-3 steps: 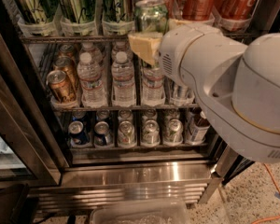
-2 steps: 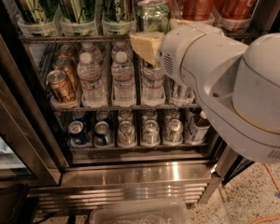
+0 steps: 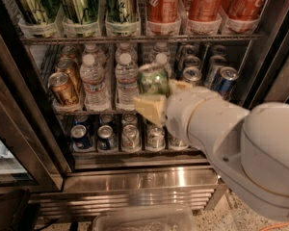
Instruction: Pick green can from top shelf of fridge
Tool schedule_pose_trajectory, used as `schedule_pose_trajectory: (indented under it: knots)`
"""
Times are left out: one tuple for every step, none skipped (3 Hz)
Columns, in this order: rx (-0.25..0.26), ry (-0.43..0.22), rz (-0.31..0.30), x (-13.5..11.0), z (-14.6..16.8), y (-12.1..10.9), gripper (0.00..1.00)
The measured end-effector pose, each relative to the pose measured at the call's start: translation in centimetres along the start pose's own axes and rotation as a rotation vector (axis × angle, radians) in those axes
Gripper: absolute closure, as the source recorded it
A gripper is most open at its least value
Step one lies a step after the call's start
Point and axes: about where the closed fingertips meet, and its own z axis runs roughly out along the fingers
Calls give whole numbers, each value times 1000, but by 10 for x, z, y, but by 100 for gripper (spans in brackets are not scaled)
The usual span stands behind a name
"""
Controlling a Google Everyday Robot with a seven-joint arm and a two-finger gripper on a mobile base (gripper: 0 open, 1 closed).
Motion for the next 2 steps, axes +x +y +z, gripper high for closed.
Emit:
schedule_pose_trajectory:
  knots:
    - [-110,80,-10,43,-5,28,100]
    - [-129,96,-35,46,-5,33,100]
